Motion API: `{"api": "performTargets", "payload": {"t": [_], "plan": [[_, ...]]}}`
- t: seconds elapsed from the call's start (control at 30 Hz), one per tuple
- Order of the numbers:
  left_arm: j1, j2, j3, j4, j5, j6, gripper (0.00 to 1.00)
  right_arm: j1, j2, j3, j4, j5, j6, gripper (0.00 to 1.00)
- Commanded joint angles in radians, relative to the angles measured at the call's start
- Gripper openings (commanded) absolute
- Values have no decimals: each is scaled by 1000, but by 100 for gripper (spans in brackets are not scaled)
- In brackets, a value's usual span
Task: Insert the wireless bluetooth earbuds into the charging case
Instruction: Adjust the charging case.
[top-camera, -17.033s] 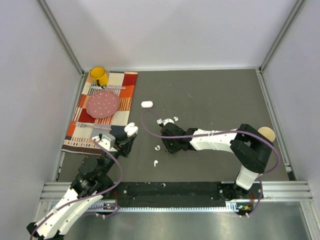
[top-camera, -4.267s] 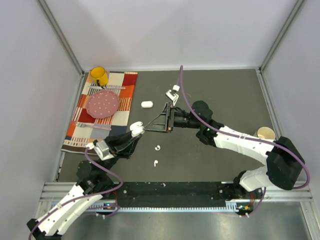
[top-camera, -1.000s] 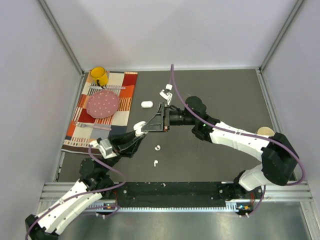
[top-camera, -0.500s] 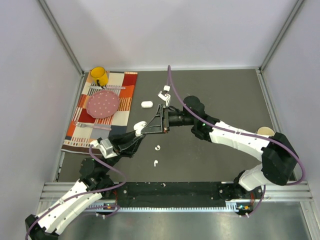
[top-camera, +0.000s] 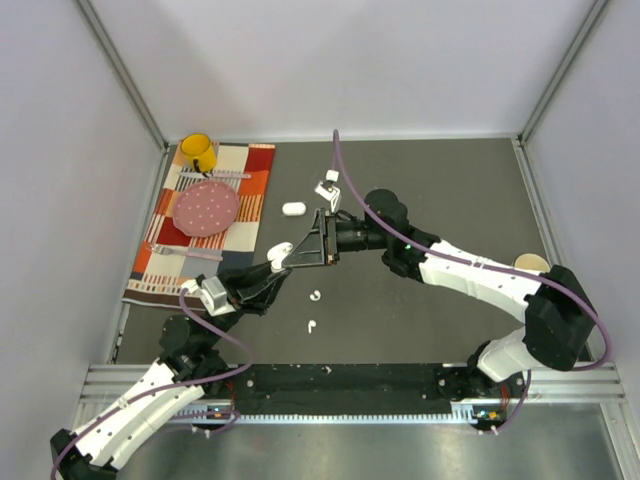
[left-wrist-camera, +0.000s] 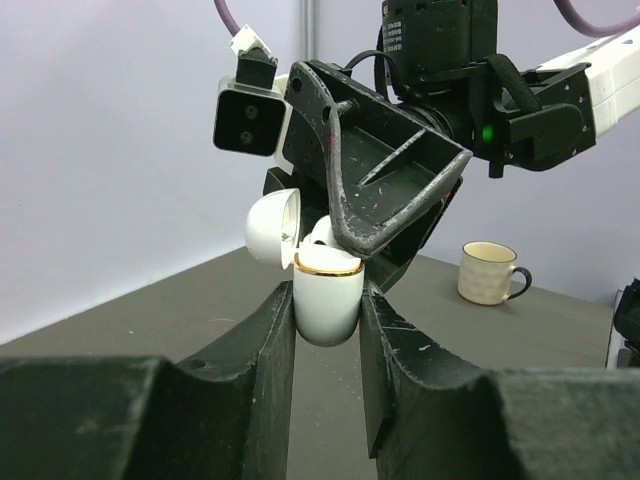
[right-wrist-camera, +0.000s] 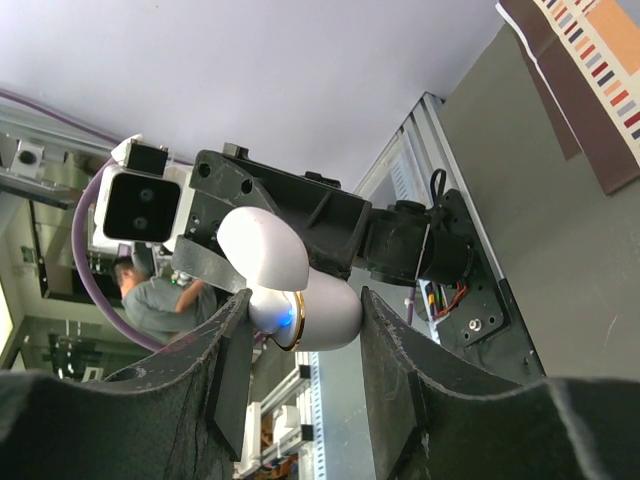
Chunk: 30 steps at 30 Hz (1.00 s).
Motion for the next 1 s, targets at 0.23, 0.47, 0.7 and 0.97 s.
{"api": "performTargets", "payload": {"t": [0.23, 0.47, 0.7, 0.97], "plan": [[-3, 17, 22, 21, 36, -10, 16, 19, -1, 95, -113, 37, -90, 29], [-3, 28, 23, 32, 29, -8, 21, 26, 10, 102, -120, 31, -90, 29], [-3, 37, 19, 62, 22, -8, 30, 30, 18, 102, -113, 25, -82, 29], [-3, 47, 13, 84, 33, -8, 36, 32, 27, 100, -87, 16, -61, 29]]}}
